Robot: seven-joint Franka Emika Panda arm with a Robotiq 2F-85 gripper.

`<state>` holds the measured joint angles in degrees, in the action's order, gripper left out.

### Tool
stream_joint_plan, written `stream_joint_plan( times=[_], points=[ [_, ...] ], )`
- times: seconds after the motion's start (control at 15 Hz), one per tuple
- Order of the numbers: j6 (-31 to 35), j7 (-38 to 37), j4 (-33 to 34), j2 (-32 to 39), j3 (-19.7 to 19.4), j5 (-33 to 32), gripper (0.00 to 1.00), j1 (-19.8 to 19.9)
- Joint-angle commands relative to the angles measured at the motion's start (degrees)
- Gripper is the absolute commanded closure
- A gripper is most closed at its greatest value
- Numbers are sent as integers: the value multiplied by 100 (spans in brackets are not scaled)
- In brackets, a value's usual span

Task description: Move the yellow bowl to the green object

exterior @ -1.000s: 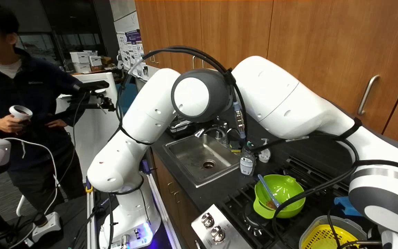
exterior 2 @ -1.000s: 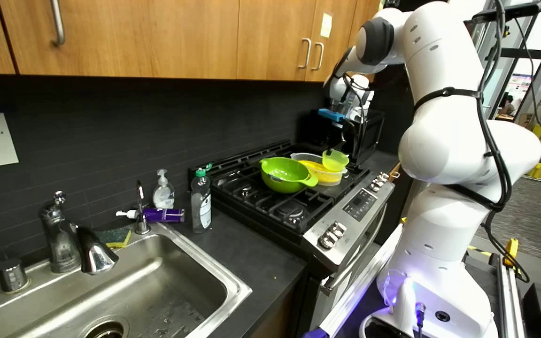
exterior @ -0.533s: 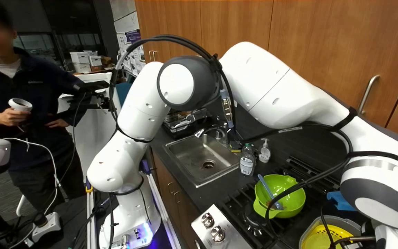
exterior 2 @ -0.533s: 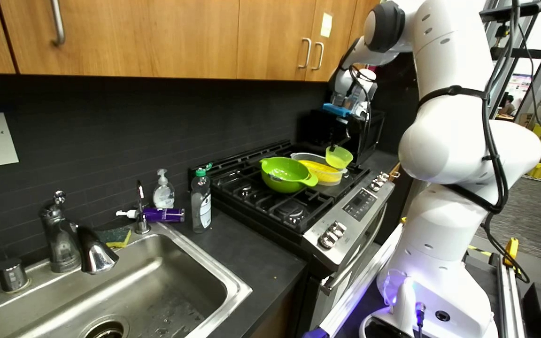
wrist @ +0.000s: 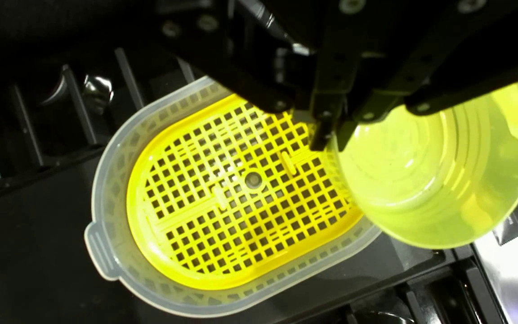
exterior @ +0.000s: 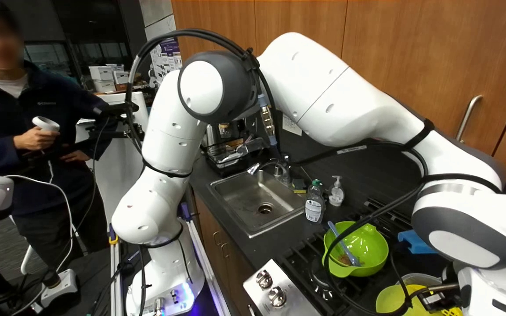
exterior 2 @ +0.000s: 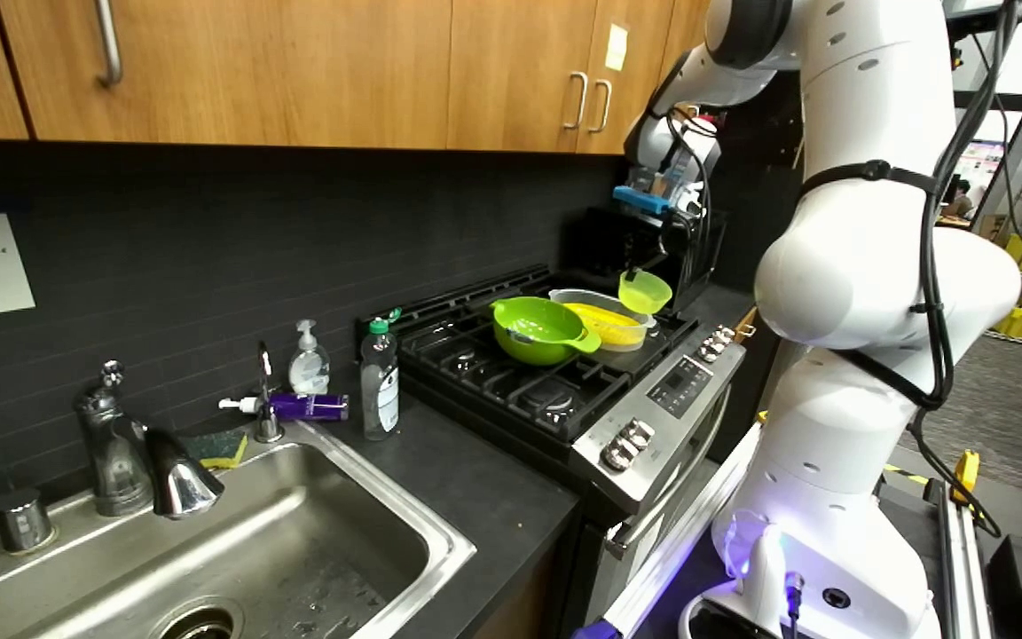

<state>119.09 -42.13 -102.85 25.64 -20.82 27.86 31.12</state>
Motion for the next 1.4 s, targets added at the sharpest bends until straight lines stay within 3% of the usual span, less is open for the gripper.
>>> stream_joint_plan(
  times=[0.0, 0.4, 0.87, 1.13, 1.33],
  points=[
    [375, -145, -717, -696, -200, -502, 99, -491],
    [1226, -641, -1826, -1761, -292, -2100, 99, -1314],
    [1654, -1424, -2757, -2686, -4, -3960, 99, -1618],
    [1372, -848, -2672, -2772, -15, -3020, 99, -1340],
    [1067, -58, -2483, -2639, -231, -1743, 99, -1023]
  ],
)
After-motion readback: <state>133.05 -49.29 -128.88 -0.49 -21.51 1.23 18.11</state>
